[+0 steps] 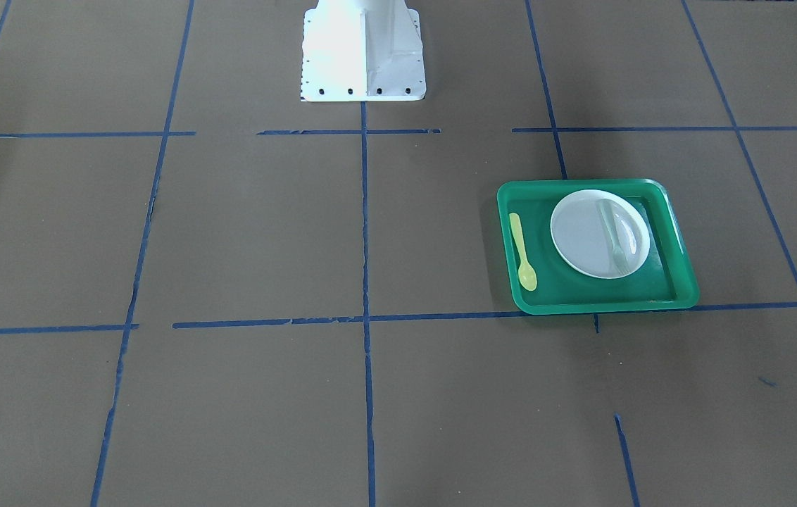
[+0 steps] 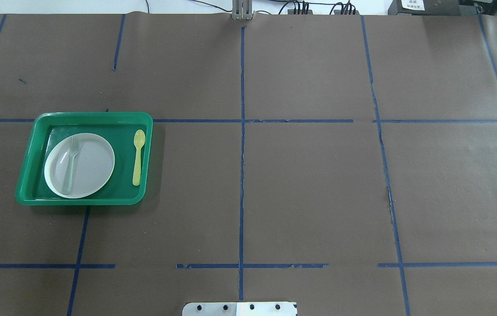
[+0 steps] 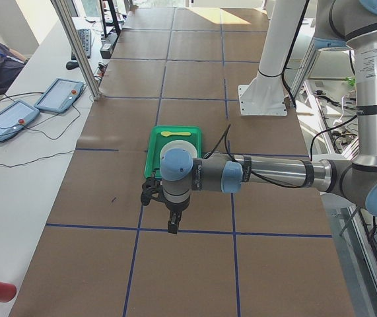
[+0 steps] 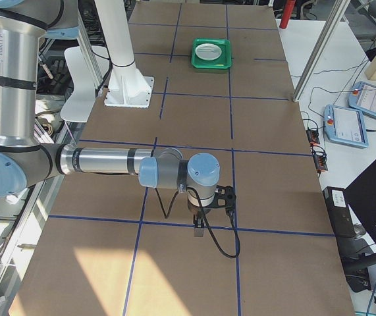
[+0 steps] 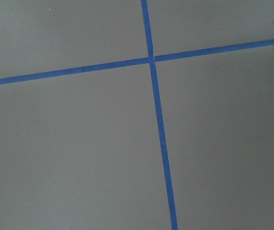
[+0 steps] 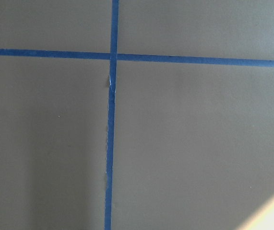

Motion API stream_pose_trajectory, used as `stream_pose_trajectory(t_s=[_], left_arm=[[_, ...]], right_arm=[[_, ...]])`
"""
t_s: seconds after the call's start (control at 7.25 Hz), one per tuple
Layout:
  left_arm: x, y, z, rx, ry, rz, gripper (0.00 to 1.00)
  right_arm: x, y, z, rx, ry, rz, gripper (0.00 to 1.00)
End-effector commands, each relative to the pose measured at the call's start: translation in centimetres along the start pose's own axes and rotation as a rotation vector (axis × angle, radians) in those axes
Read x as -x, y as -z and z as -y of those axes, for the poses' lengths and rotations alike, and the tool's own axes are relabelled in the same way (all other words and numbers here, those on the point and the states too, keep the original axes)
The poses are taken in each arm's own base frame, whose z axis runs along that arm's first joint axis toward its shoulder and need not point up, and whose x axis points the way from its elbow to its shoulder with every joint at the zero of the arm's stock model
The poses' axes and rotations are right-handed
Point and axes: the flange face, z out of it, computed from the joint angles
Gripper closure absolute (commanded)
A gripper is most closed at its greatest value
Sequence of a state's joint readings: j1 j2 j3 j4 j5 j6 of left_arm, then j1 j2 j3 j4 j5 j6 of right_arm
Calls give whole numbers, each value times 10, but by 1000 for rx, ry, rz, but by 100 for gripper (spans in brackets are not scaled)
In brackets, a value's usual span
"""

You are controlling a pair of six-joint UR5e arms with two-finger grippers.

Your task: Place fork

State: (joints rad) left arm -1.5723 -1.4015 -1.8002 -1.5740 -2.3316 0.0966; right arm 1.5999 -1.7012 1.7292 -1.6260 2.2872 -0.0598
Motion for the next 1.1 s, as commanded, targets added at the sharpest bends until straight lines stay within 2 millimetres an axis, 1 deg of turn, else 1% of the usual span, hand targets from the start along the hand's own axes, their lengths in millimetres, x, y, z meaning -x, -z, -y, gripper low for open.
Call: stream_pose_trajectory(t_s=[0.0, 0.28, 0.41, 0.55, 0.69, 0.83, 0.97], left_arm=[[2, -3, -3, 7, 7, -1, 0], [5, -6, 0, 9, 10, -2, 0], [1, -4, 7, 1, -4, -2, 0], [-16, 4, 16, -30, -35, -1, 0], [-37, -1, 26, -34, -33, -4, 0], [-73, -3, 41, -62, -37, -18, 0], [-115, -16, 49, -93, -23, -44, 0]], right_arm=[[0, 0, 0, -1, 1, 0, 0], [0, 0, 0, -1, 1, 0, 0], [0, 0, 0, 0, 0, 0, 0], [0, 0, 0, 0, 0, 0, 0], [0, 0, 0, 0, 0, 0, 0], [0, 0, 0, 0, 0, 0, 0], [0, 0, 0, 0, 0, 0, 0]])
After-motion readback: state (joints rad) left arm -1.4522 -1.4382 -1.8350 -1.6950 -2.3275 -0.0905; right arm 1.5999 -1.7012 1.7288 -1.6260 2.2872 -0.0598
